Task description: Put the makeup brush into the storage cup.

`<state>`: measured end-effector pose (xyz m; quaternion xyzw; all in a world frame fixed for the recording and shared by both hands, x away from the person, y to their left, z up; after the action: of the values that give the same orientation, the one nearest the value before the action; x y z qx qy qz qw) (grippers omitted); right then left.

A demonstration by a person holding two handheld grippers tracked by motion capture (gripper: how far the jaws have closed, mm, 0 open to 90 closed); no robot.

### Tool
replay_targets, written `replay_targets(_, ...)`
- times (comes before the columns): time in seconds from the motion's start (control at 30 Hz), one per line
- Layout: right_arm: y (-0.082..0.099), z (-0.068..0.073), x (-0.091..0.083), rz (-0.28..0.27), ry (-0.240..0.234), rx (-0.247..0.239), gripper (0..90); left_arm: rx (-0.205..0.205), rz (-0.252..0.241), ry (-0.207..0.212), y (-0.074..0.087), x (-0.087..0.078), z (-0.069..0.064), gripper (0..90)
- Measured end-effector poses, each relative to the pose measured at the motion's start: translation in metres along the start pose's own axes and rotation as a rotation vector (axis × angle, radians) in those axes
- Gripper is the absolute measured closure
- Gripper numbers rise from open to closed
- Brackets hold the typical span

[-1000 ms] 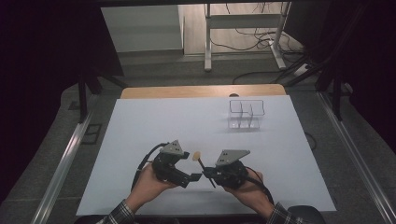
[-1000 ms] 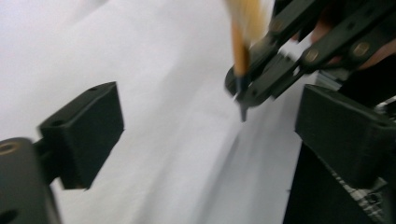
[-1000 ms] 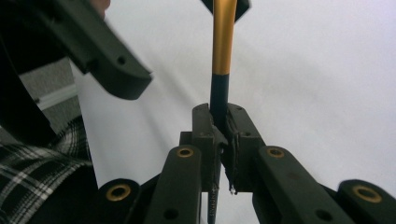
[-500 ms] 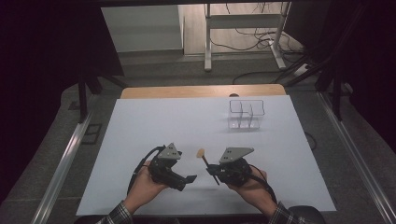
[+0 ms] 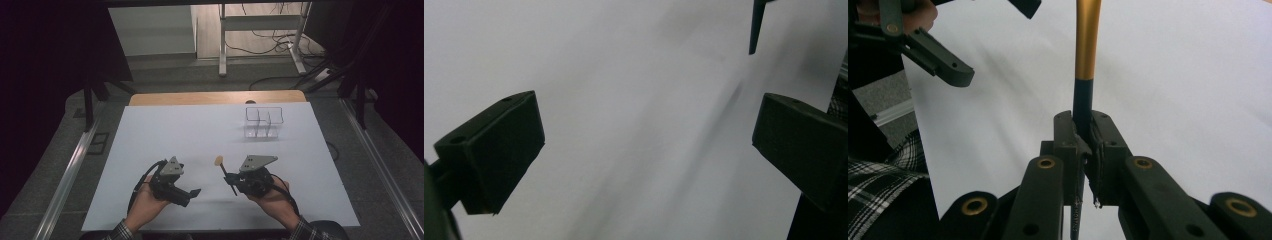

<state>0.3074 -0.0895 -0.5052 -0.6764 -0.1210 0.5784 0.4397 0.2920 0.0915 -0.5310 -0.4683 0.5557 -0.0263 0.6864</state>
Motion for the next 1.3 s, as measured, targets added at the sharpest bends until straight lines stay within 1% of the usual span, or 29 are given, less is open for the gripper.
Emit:
replay_targets(0.1, 0.0, -0.002, -0.002, -0.003, 0.002, 0.005, 83.8, 0.002, 0.001, -0.013, 0.002, -0.002, 0.001, 0.4)
replay_targets(0.33, 0.0, -0.006, -0.004, -0.01, 0.006, 0.014, 83.7, -0.017, -0.006, -0.028, 0.008, -0.008, 0.006, 0.2)
replay_targets(0.5, 0.0, -0.008, -0.006, -0.01, 0.009, 0.02, 83.7, -0.038, -0.01, -0.043, 0.013, -0.012, 0.012, 0.1)
replay_targets(0.63, 0.001, -0.011, -0.007, -0.005, 0.018, 0.02, 83.7, -0.054, -0.014, -0.046, 0.017, -0.015, 0.015, 0.1)
replay_targets(0.77, 0.001, -0.014, -0.009, -0.004, 0.022, 0.03, 83.7, -0.071, -0.018, -0.049, 0.02, -0.017, 0.018, 0.1)
replay_targets(1.23, 0.002, -0.023, -0.014, -0.008, 0.04, 0.031, 83.7, -0.101, -0.01, -0.086, 0.035, -0.029, 0.029, 0.3)
replay_targets(1.3, 0.002, -0.024, -0.015, -0.01, 0.041, 0.031, 83.7, -0.098, -0.006, -0.091, 0.037, -0.03, 0.029, 0.3)
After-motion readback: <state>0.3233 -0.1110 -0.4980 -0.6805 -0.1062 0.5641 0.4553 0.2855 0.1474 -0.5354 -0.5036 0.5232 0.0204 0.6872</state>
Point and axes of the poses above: each handheld gripper's, and its own axes: x roughly forward along the jaws, y roughly out of its underside, z roughly to its left, the point moved 8 cm from there along x, roughly forward along the jaws, and after that the axes turned 4 degrees about z, right-handed, at the moved point
